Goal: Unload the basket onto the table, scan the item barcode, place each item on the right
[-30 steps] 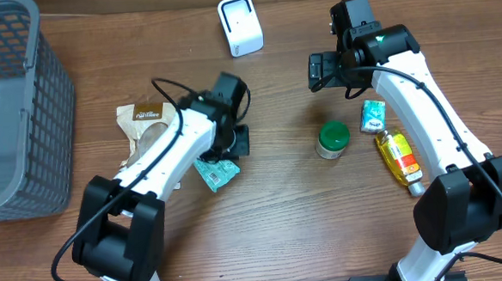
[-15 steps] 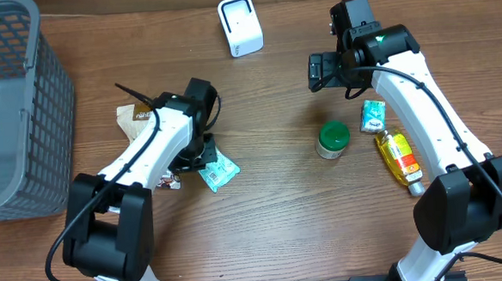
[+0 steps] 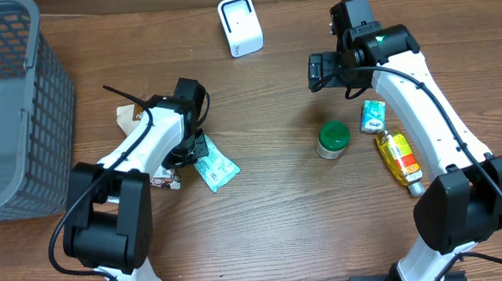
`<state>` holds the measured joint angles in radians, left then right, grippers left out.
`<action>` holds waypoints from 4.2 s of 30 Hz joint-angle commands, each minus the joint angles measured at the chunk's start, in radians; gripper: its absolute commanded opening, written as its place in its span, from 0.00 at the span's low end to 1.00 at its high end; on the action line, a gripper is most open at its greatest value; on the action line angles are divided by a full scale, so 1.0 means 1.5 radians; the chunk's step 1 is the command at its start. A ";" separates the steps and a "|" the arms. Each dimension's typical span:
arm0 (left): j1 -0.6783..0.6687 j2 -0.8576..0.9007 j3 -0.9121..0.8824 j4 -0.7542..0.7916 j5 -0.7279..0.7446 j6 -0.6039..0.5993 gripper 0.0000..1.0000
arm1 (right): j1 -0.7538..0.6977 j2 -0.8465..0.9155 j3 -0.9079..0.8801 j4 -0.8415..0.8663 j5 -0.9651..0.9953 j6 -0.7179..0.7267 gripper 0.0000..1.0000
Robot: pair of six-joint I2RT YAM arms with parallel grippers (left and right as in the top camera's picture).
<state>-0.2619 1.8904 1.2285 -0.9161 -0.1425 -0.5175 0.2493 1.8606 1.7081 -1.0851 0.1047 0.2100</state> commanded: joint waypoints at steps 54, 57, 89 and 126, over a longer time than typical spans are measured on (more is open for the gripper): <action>0.022 0.013 -0.006 0.015 0.058 0.010 0.04 | -0.003 -0.009 0.007 0.004 0.005 0.007 1.00; 0.022 0.013 -0.006 0.016 0.052 0.010 0.04 | -0.003 -0.009 0.007 0.004 0.005 0.007 1.00; -0.045 0.066 0.035 0.081 0.261 0.166 0.04 | -0.003 -0.009 0.007 0.004 0.005 0.007 1.00; 0.267 0.045 0.447 -0.187 -0.009 0.131 1.00 | -0.003 -0.009 0.007 0.004 0.005 0.007 1.00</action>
<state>0.1448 1.9747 1.8923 -1.1934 -0.1539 -0.3180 0.2493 1.8610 1.7081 -1.0843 0.1047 0.2100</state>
